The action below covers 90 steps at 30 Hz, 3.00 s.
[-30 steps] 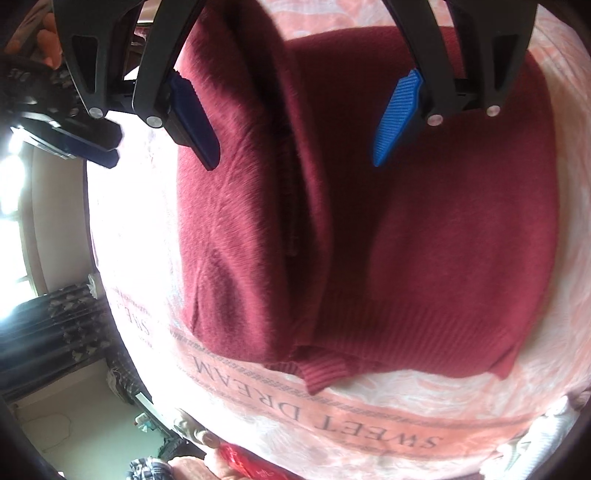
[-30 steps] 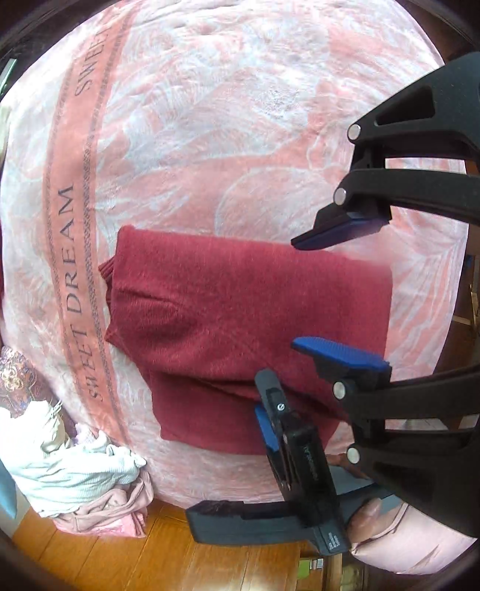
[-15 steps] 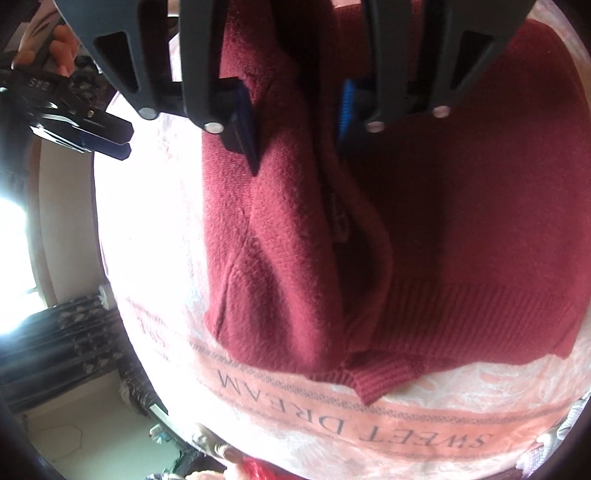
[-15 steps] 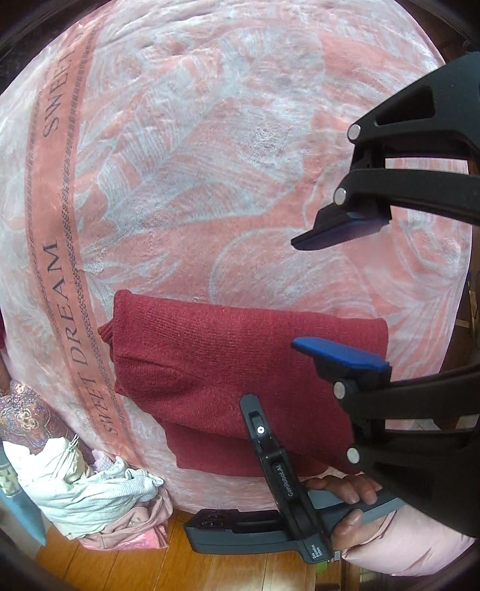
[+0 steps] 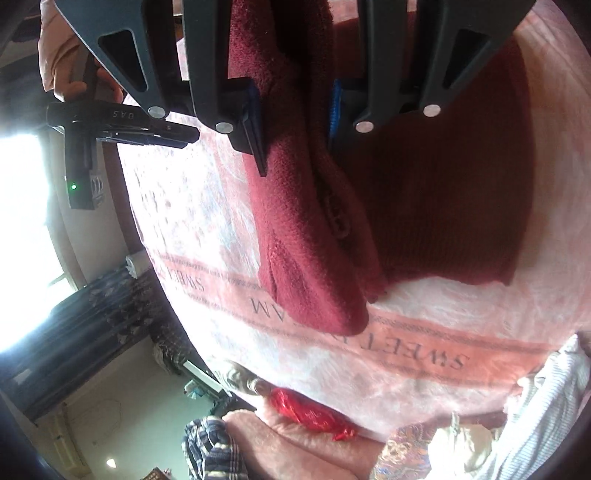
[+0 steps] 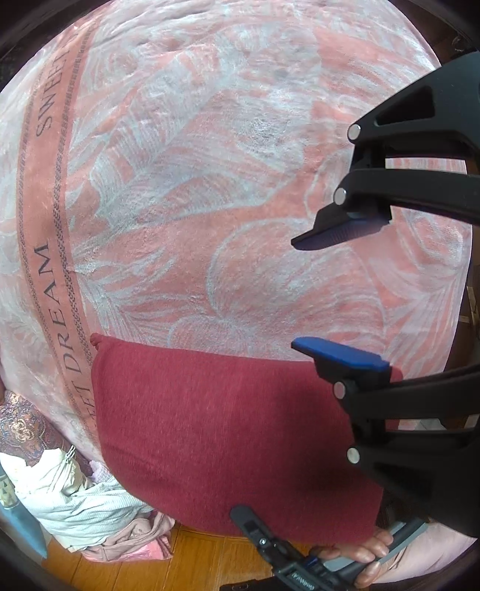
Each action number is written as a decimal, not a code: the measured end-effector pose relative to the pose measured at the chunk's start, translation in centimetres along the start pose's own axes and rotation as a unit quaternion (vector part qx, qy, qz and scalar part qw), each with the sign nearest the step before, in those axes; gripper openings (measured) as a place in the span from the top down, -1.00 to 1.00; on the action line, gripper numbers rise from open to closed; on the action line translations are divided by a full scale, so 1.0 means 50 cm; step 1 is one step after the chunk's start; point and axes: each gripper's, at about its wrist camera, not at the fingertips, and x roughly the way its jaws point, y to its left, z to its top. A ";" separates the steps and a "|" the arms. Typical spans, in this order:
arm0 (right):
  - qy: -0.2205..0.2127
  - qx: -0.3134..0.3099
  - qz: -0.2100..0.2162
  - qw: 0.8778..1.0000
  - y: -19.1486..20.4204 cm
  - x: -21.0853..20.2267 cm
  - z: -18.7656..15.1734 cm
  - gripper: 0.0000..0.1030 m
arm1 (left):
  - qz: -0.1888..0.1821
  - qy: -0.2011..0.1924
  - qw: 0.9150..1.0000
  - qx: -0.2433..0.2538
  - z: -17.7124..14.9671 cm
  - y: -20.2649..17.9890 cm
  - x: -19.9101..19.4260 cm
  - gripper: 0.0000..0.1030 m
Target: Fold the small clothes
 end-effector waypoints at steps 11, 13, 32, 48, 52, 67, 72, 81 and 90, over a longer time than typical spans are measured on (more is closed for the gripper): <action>0.019 -0.050 -0.023 0.998 0.102 0.050 0.009 0.04 | 0.043 -0.022 0.997 -0.057 -0.032 0.269 -0.114 0.43; 0.025 -0.059 -0.023 0.998 0.124 0.058 0.006 0.03 | 0.045 0.002 0.997 -0.060 -0.052 0.312 -0.091 0.39; 0.101 -0.114 0.018 0.988 0.279 0.166 -0.095 -0.19 | 0.024 0.057 0.997 -0.041 -0.149 0.326 -0.090 -0.04; 0.086 -0.162 -0.005 0.983 0.282 0.182 -0.158 0.69 | 0.091 0.102 0.990 0.015 -0.229 0.294 -0.052 0.42; 0.090 -0.180 -0.035 0.979 0.283 0.232 -0.176 0.69 | 0.105 0.117 0.987 0.021 -0.234 0.302 -0.023 0.37; 0.031 -0.183 -0.003 0.983 0.270 0.132 -0.143 0.25 | 0.084 0.074 0.994 0.003 -0.182 0.309 -0.088 -0.12; -0.015 -0.151 0.007 0.988 0.259 0.084 -0.036 0.13 | 0.092 0.038 0.994 -0.038 -0.103 0.337 -0.107 -0.24; -0.024 -0.100 0.033 0.994 0.245 0.123 0.171 -0.12 | 0.085 0.022 0.994 -0.066 0.036 0.364 -0.032 -0.27; 0.013 -0.075 0.105 0.992 0.230 0.222 0.268 0.38 | 0.047 0.041 0.996 -0.070 0.077 0.371 0.048 0.21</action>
